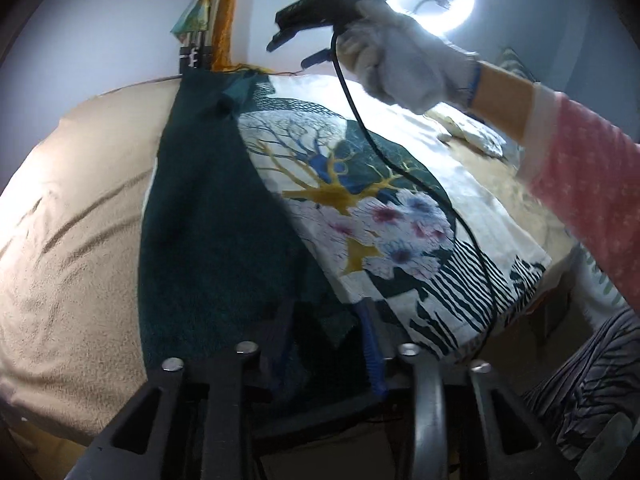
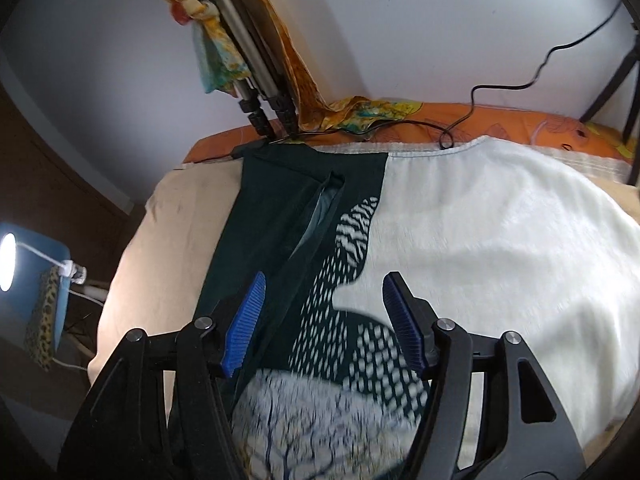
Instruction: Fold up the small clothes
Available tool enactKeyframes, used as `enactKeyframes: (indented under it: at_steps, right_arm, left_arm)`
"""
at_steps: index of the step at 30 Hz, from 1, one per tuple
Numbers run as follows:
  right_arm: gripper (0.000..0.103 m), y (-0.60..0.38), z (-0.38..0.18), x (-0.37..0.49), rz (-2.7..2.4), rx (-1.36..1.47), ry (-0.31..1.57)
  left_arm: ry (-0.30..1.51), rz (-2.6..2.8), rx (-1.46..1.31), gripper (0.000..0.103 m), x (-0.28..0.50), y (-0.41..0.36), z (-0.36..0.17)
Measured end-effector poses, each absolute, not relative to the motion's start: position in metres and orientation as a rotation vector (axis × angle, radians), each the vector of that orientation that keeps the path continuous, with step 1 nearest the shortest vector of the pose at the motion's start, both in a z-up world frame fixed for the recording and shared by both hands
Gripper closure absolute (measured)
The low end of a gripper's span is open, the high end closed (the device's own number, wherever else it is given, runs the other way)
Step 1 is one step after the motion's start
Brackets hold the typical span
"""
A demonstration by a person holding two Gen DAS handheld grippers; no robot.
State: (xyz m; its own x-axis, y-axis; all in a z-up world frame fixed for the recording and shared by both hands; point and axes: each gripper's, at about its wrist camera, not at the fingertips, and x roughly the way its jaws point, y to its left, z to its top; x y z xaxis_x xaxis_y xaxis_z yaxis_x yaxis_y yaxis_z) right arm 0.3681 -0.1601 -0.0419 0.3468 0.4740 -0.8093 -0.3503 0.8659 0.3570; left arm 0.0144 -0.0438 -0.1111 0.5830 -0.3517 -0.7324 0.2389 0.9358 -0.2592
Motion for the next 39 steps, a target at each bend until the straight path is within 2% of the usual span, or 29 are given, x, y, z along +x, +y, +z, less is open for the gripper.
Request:
enactKeyframes:
  at_steps: [4, 7, 11, 12, 13, 14, 15, 24, 26, 27, 28, 29, 30, 31, 34, 39]
  right_arm:
    - [0.039, -0.134, -0.067, 0.400, 0.521, 0.122, 1.123]
    - [0.039, -0.117, -0.081, 0.420, 0.495, 0.118, 1.140]
    - [0.039, -0.101, -0.093, 0.439, 0.452, 0.086, 1.136]
    - [0.043, -0.098, -0.095, 0.441, 0.448, 0.078, 1.132]
    - [0.061, -0.094, -0.095, 0.443, 0.450, 0.070, 1.128]
    - [0.090, -0.091, -0.096, 0.445, 0.449, 0.051, 1.125]
    - [0.097, -0.089, -0.096, 0.446, 0.444, 0.035, 1.126]
    - [0.099, -0.103, -0.066, 0.457, 0.400, -0.062, 1.035]
    - [0.099, -0.107, -0.068, 0.463, 0.369, -0.088, 1.044]
    - [0.097, -0.108, -0.070, 0.466, 0.359, -0.099, 1.058]
    - [0.085, -0.108, -0.071, 0.469, 0.355, -0.099, 1.077]
    - [0.062, -0.111, -0.069, 0.470, 0.349, -0.093, 1.087]
    - [0.054, -0.116, -0.065, 0.467, 0.344, -0.086, 1.070]
    - [0.051, -0.121, -0.059, 0.461, 0.343, -0.080, 1.038]
    - [0.051, -0.129, -0.048, 0.439, 0.452, -0.003, 1.031]
    - [0.068, -0.113, -0.042, 0.385, 0.667, -0.012, 1.058]
  left_arm:
    - [0.893, -0.355, -0.177, 0.094, 0.021, -0.036, -0.113]
    - [0.898, -0.365, -0.205, 0.101, 0.025, -0.033, -0.114]
    - [0.901, -0.371, -0.226, 0.103, 0.027, -0.034, -0.114]
    - [0.901, -0.371, -0.229, 0.103, 0.028, -0.033, -0.114]
    - [0.899, -0.371, -0.233, 0.103, 0.029, -0.033, -0.113]
    - [0.899, -0.369, -0.240, 0.103, 0.029, -0.031, -0.112]
    - [0.898, -0.370, -0.252, 0.103, 0.029, -0.030, -0.111]
    - [0.873, -0.448, -0.275, 0.103, 0.029, -0.042, -0.097]
    - [0.895, -0.476, -0.249, 0.093, 0.027, -0.051, -0.101]
    - [0.911, -0.479, -0.237, 0.075, 0.027, -0.055, -0.103]
    - [0.911, -0.477, -0.229, 0.071, 0.025, -0.057, -0.103]
    - [0.908, -0.474, -0.220, 0.071, 0.025, -0.058, -0.102]
    - [0.902, -0.472, -0.210, 0.071, 0.024, -0.057, -0.101]
    - [0.893, -0.468, -0.205, 0.071, 0.023, -0.055, -0.099]
    - [0.882, -0.460, -0.217, 0.071, 0.020, -0.049, -0.097]
    - [0.883, -0.403, -0.235, 0.071, 0.014, -0.033, -0.101]
